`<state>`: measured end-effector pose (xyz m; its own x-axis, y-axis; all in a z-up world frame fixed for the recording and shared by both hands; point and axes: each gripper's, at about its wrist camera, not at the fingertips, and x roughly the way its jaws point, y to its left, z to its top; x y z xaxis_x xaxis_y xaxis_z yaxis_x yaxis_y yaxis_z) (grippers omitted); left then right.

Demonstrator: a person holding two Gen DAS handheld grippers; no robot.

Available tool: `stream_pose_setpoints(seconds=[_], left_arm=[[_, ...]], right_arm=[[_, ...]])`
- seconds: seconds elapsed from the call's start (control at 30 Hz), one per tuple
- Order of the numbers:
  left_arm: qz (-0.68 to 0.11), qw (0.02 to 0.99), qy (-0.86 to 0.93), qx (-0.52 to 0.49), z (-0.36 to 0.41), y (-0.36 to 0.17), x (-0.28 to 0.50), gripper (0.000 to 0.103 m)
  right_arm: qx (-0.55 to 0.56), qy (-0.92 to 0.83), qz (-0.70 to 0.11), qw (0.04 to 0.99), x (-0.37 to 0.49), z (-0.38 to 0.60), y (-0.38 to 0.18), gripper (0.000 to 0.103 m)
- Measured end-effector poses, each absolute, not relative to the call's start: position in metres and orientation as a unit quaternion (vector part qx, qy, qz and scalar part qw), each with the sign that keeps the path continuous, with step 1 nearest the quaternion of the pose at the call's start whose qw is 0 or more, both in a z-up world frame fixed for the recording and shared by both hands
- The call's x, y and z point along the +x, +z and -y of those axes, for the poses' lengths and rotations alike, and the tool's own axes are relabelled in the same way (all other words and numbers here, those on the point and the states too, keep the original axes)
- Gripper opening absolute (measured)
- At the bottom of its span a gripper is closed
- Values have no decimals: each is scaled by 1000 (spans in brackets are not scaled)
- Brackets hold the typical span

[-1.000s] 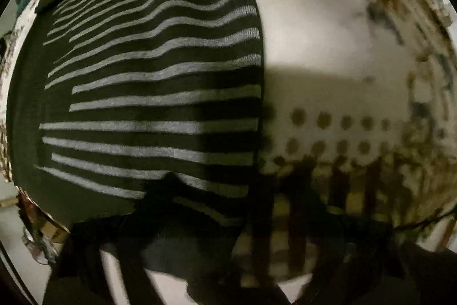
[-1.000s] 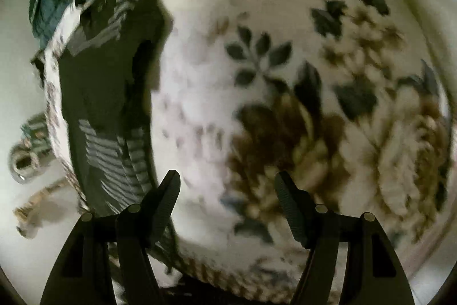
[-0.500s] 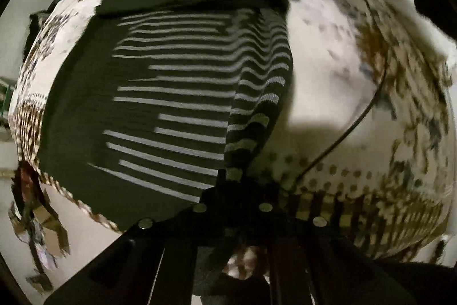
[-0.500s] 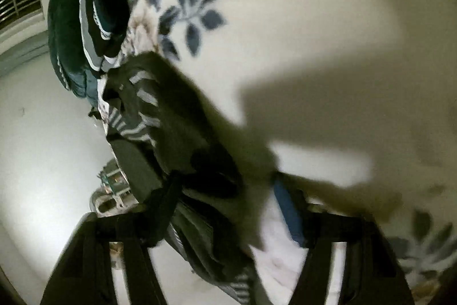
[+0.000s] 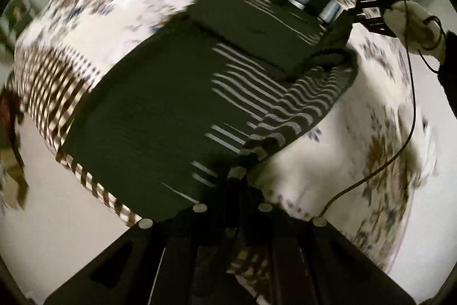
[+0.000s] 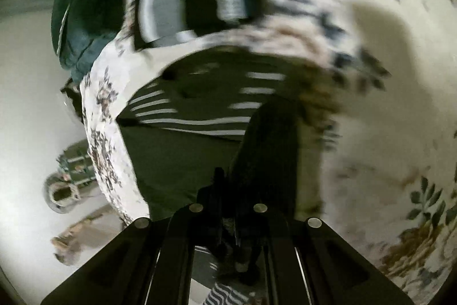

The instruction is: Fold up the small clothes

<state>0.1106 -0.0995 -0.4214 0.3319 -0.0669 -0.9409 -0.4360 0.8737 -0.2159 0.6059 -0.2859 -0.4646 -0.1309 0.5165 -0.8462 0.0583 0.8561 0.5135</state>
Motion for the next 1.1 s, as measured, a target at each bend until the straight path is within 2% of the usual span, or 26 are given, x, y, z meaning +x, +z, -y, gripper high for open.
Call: stream_pose_setpoints(seconds=[0.13, 0.27, 0.57, 0.73, 0.83, 0.87, 0.9, 0.93, 0.97, 1.0, 1.07, 1.1], left_arm=[[-555, 774, 125, -277, 37, -435, 102, 4], [-543, 764, 136, -322, -26, -453, 93, 4], [-534, 753, 128, -363, -106, -487, 81, 4], [-559, 714, 131, -400, -141, -537, 72, 10], [-571, 688, 157, -419, -170, -556, 54, 12], [-568, 685, 168, -424, -179, -555, 47, 10], [-565, 684, 178, -426, -186, -552, 40, 13], [-562, 685, 180, -427, -190, -549, 34, 17], [-558, 687, 175, -432, -193, -546, 30, 24], [-553, 689, 167, -438, -194, -542, 26, 37], [-550, 694, 155, -437, -188, -536, 25, 55], [-549, 697, 147, -438, -184, -533, 26, 56]], right_arm=[[165, 181, -728, 640, 613, 203, -445, 6], [104, 176, -730, 653, 624, 101, -450, 5], [15, 142, -743, 654, 635, -52, -508, 5], [13, 118, -758, 641, 634, -78, -546, 6], [50, 125, -767, 627, 633, -69, -554, 16], [64, 133, -771, 620, 631, -64, -553, 24], [76, 141, -776, 610, 628, -59, -552, 31], [84, 149, -780, 602, 625, -54, -549, 46], [92, 163, -779, 598, 618, -46, -543, 54], [90, 172, -776, 600, 613, -42, -537, 55], [71, 200, -765, 607, 594, -31, -521, 61], [64, 207, -760, 612, 586, -25, -515, 63]])
